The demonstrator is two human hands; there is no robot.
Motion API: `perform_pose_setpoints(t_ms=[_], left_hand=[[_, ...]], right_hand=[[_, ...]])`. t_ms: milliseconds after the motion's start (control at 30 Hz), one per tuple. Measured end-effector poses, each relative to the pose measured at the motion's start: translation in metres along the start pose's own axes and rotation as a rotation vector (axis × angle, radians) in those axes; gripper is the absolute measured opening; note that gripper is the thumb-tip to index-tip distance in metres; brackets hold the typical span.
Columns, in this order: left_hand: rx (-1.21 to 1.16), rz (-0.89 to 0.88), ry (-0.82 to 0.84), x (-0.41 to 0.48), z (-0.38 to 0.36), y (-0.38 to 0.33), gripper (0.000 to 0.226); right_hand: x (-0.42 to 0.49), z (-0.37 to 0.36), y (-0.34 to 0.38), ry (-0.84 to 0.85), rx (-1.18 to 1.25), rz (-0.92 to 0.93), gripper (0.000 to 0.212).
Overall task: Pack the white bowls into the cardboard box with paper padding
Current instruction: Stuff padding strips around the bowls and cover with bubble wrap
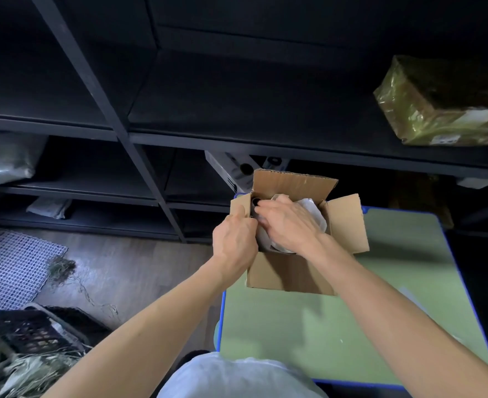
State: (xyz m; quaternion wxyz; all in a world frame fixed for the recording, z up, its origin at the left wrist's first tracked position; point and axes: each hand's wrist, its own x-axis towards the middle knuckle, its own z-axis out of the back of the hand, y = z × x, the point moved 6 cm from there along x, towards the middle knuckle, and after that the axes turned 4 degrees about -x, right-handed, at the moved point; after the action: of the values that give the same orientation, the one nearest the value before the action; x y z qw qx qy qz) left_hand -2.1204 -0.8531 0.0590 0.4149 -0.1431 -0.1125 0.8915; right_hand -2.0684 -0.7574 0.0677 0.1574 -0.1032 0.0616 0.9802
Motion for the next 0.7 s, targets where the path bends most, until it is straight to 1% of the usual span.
perform_pose_setpoints(t_ms=[100,333,433,500,600,700], left_hand=[[-0.035,-0.004,-0.016,-0.002,0.000,0.001,0.020],[-0.107,-0.040,-0.037,-0.009,0.003,0.008,0.021],[-0.107,-0.053,-0.070,-0.013,0.004,0.011,0.020],[-0.107,-0.061,-0.081,-0.017,0.005,0.013,0.022],[-0.049,-0.078,-0.070,-0.022,0.004,0.009,0.028],[0.024,-0.087,-0.045,-0.025,0.004,0.003,0.031]], right_hand=[[0.002,-0.001,0.002,-0.003,0.006,-0.009,0.015],[0.007,0.000,0.001,-0.005,-0.011,0.002,0.018],[0.008,0.004,-0.005,-0.068,0.034,-0.034,0.027],[0.010,0.005,-0.010,-0.076,0.055,-0.060,0.035],[0.017,0.004,-0.008,-0.046,0.066,-0.058,0.037],[0.020,0.006,-0.006,-0.068,0.033,-0.061,0.034]])
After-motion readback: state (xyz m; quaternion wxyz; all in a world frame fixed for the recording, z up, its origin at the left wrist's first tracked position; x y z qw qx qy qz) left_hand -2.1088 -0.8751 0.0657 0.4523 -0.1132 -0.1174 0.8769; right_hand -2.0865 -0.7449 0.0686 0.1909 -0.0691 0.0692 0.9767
